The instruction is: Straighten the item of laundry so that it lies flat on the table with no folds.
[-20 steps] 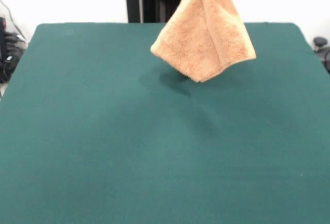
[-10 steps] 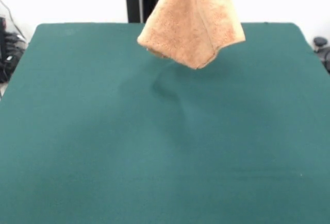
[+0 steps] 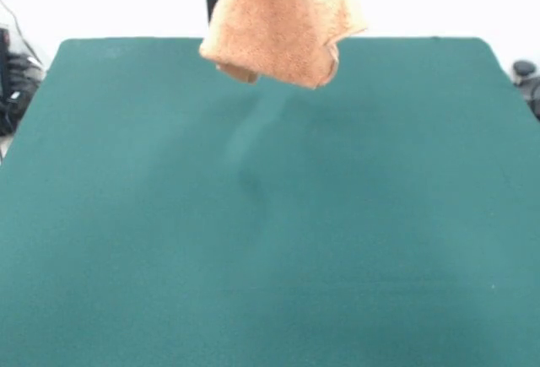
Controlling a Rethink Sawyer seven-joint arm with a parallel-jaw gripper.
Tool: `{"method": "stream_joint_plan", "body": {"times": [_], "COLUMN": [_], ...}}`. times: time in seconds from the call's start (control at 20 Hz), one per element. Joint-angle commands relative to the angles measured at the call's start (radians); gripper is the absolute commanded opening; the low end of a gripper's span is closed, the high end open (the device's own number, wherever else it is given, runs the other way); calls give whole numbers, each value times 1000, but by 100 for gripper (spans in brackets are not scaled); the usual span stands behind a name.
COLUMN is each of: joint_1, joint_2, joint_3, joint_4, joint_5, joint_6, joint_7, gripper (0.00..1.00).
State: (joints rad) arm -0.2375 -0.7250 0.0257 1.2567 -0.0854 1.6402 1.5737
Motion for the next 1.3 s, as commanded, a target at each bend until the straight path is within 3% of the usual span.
{"method": "stream_joint_plan", "body": {"times": [0.05, 0.55, 1.1, 1.3], "joint_1": [-5, -18, -6, 6], "joint_2": [84, 130, 239, 291], "joint_3": [150, 190, 215, 219], "joint_4": [-82, -153, -298, -403], "joint_5": [-46, -96, -130, -152], "joint_6": [89, -20, -113, -97], "joint_7": [-116, -137, -91, -80], "gripper": [0, 0, 0, 0]}}
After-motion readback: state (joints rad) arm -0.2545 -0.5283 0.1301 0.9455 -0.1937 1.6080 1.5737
